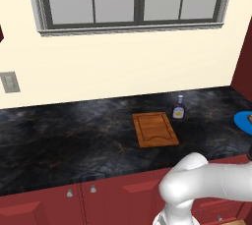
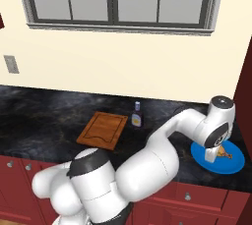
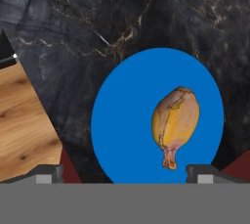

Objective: Pick the chicken drumstick from the plate and place it on the cutting board. Then pick the condiment bottle from the cabinet and place it next to the cutting board.

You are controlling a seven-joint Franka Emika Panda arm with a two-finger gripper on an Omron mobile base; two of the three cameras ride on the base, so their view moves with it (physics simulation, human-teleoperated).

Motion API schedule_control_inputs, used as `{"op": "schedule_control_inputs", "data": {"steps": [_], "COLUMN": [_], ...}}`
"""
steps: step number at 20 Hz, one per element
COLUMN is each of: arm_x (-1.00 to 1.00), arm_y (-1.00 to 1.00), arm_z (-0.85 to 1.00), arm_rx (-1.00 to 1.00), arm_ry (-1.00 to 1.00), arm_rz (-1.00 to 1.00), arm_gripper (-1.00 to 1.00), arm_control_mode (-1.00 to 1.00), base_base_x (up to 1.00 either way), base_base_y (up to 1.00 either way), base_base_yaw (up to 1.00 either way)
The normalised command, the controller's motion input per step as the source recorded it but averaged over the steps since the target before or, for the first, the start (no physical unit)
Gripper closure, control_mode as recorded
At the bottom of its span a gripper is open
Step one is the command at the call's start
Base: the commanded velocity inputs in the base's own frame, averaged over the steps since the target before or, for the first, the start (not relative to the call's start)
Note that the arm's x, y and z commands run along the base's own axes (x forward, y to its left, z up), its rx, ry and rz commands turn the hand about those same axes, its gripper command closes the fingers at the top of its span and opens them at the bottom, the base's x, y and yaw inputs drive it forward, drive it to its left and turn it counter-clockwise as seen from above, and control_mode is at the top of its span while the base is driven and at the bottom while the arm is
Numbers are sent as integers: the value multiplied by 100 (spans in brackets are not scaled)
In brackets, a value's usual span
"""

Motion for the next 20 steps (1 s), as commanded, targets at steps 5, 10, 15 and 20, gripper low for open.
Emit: {"op": "schedule_control_inputs", "data": {"steps": [5,10,15,20], "arm_x": [8,3,3,4], "arm_y": [-22,-4,0,0], "arm_z": [-2,-12,-9,-12], "arm_rx": [0,0,0,0], "arm_ry": [0,0,0,0], "arm_rz": [0,0,0,0], "arm_gripper": [-100,-100,-100,-100], "arm_control_mode": [-100,-100,-100,-100], "base_base_x": [0,0,0,0], "base_base_y": [0,0,0,0], "base_base_yaw": [0,0,0,0]}}
